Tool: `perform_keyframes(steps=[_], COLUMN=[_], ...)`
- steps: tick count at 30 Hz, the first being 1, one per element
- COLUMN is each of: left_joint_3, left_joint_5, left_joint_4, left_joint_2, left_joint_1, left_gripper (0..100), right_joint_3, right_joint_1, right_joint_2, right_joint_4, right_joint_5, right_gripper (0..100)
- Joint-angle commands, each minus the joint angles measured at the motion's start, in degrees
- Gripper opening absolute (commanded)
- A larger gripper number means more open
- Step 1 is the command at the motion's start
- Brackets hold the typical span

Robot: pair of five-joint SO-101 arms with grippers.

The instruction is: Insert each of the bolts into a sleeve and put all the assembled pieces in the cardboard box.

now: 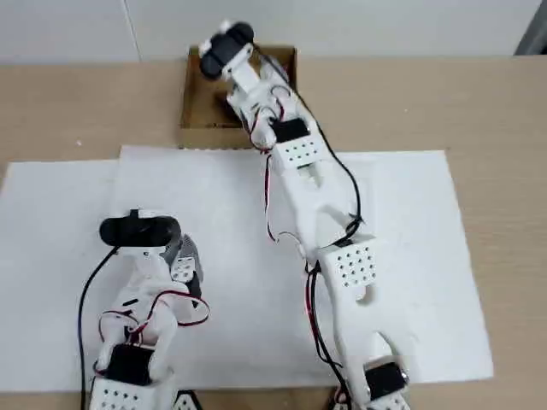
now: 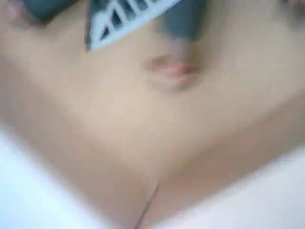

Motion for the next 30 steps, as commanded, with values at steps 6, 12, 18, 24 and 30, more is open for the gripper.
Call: perform_keyframes(steps=[6,12,18,24,30], left_joint_3=[-0.1,-0.1,-0.1,-0.1,-0.1], left_joint_5=[-0.4,-0.4,-0.4,-0.4,-0.4], left_joint_4=[0.4,0.4,0.4,0.4,0.4], left_joint_2=[-0.7,-0.7,-0.7,-0.7,-0.7], left_joint_1=[0.1,0.1,0.1,0.1,0.1], left_gripper=[1,1,1,1,1], right_joint_3=[-15.3,-29.3,-37.2,-37.2,-37.1], right_joint_1=[-0.4,-0.4,0.0,0.0,3.1], right_joint_2=[-1.9,-1.7,-3.3,-13.0,-22.1], right_joint_4=[11.6,23.5,35.5,46.7,60.7], right_joint_5=[0.4,0.4,0.4,0.4,0.1], right_gripper=[1.0,0.2,0.2,0.2,0.2])
